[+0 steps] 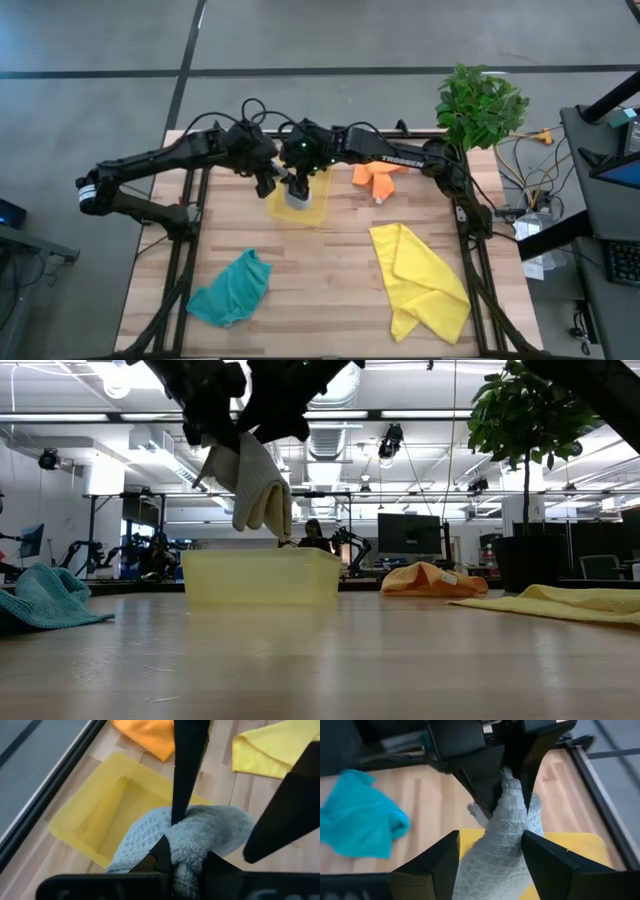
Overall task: Fold microfiber towels
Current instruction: Put the folded gray microfiber cloth into the yellow bin
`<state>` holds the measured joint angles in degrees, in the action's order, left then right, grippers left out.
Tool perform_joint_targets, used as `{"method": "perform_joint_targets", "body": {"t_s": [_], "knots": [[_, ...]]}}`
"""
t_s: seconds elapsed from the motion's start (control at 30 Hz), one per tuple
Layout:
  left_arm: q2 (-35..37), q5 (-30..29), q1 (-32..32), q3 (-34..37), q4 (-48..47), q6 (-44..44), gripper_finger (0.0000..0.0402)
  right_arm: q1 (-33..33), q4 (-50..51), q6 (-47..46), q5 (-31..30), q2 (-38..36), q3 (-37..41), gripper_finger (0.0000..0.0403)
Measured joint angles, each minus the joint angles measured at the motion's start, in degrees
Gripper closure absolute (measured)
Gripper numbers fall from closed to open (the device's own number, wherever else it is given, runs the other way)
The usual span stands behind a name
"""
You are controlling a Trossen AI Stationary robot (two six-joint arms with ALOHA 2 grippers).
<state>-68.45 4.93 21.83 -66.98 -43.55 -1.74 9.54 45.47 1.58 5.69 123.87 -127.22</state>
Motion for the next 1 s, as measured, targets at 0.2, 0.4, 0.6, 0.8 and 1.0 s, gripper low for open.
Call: {"method": "perform_joint_targets", "body": {"t_s": [0.2, 0.4, 0.6, 0.8, 1.0], "knots": [[0.00, 3.47, -0.03, -1.34, -0.17, 0.66, 0.0398, -0.36, 1.57, 0.38, -6.84, 0.00, 0.25, 0.0197], [0.15, 5.72, -0.05, -3.40, -3.80, 1.25, 0.0398, -0.15, 6.02, 0.32, -7.03, 0.04, 0.83, 0.0197], [0.20, 5.75, -0.03, -5.40, -8.68, 2.70, 0.0398, 0.02, 8.94, 1.51, -7.29, 0.07, 0.98, 0.0197], [0.22, 6.84, -0.03, -5.54, -10.06, 2.72, 0.0398, 0.00, 10.62, 3.10, -7.26, 0.09, 0.98, 0.0197], [0.22, 7.30, -0.03, -5.40, -10.19, 2.72, 0.0398, 0.00, 14.07, 5.93, -7.24, 0.07, 0.98, 0.0207]]}}
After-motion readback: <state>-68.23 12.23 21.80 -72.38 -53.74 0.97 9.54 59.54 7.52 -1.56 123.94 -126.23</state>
